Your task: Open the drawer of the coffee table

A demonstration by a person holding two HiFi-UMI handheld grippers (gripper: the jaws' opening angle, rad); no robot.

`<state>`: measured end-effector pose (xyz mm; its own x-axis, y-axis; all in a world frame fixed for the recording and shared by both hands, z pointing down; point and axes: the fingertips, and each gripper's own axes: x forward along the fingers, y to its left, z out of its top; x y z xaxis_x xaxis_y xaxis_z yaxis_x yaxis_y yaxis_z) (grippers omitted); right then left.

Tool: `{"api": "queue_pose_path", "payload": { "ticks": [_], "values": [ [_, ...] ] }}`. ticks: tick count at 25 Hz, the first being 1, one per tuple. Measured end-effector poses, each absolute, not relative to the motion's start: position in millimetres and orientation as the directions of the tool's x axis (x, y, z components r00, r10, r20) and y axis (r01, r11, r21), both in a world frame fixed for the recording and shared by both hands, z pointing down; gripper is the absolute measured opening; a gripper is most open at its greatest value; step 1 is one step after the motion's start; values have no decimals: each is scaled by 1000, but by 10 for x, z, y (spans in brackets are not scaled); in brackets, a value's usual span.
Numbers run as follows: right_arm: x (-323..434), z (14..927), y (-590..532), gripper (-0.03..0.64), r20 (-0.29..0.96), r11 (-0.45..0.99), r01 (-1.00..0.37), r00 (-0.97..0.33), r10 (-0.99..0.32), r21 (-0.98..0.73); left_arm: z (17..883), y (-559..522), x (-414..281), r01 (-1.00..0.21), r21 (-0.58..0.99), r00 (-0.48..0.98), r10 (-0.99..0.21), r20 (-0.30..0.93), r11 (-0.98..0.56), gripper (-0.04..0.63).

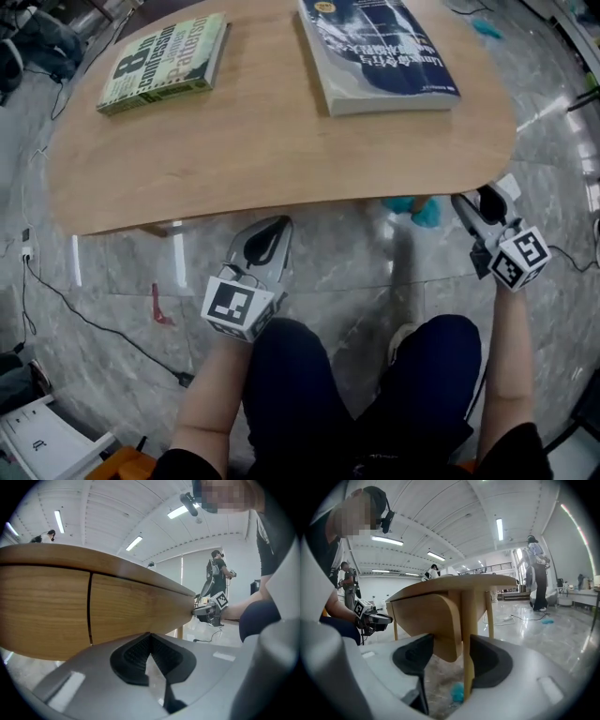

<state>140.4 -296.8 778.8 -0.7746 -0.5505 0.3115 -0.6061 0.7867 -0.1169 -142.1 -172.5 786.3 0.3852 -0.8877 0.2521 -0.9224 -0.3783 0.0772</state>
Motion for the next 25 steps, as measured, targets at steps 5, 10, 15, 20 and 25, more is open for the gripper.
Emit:
{"api": "queue_pose_path", "payload": {
  "ticks": [5,10,15,20,25],
  "values": [
    [1248,7897,-2928,230,347,824,-562,-790,-505,-81,7878,-1691,-1630,-947,69,322,-912,255,-315,2],
    [1225,7904,-2969,233,334,832,-548,-803,-494,-87,7810,-1643,-1800,-968,50,249,-939,235,-244,77],
    [1238,7892,-2958,232,335,833,-547,-803,-492,-87,7800,-1583,-1909,-978,83,206,-947,247,-191,132],
    [1256,7890,-2922,222,331,825,-556,-800,-500,-100,7815,-1541,-2041,-986,81,159,-954,253,-142,173],
    [1308,7870,-2915,199,322,810,-570,-800,-507,-141,7793,-1544,-2100,-987,93,147,-958,248,-127,195]
  ]
}}
